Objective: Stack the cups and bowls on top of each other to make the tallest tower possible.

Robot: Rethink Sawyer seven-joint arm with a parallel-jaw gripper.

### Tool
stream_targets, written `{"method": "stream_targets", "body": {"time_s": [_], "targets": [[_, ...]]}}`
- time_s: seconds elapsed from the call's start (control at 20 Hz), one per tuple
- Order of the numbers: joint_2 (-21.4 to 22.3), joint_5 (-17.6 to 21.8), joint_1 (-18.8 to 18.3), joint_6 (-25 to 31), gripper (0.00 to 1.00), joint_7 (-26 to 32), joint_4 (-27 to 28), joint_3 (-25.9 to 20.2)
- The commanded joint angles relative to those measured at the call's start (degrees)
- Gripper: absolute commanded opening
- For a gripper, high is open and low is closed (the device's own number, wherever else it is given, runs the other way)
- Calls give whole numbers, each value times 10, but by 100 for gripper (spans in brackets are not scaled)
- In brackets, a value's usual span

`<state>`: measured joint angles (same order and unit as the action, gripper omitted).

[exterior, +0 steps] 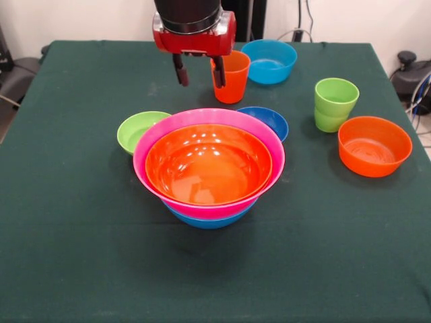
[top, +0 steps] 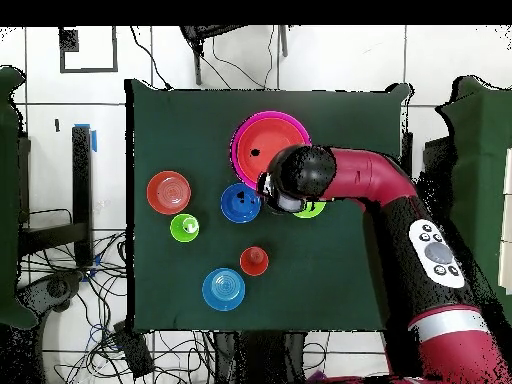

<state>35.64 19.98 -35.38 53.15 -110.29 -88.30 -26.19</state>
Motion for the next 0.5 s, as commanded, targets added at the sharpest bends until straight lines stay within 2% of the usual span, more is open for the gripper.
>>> {"method": "stream_targets", "body": {"time_s": [0.05, 0.15, 0.3, 0.45, 0.5], "targets": [[41, 26, 9, -40, 100, 32, -55, -7], [87, 12, 14, 8, 100, 37, -71, -1], [156, -14, 4, 78, 100, 73, -108, -12], [198, -48, -2, 101, 100, 50, -139, -8], [212, -39, -1, 99, 100, 59, -143, -4]]}}
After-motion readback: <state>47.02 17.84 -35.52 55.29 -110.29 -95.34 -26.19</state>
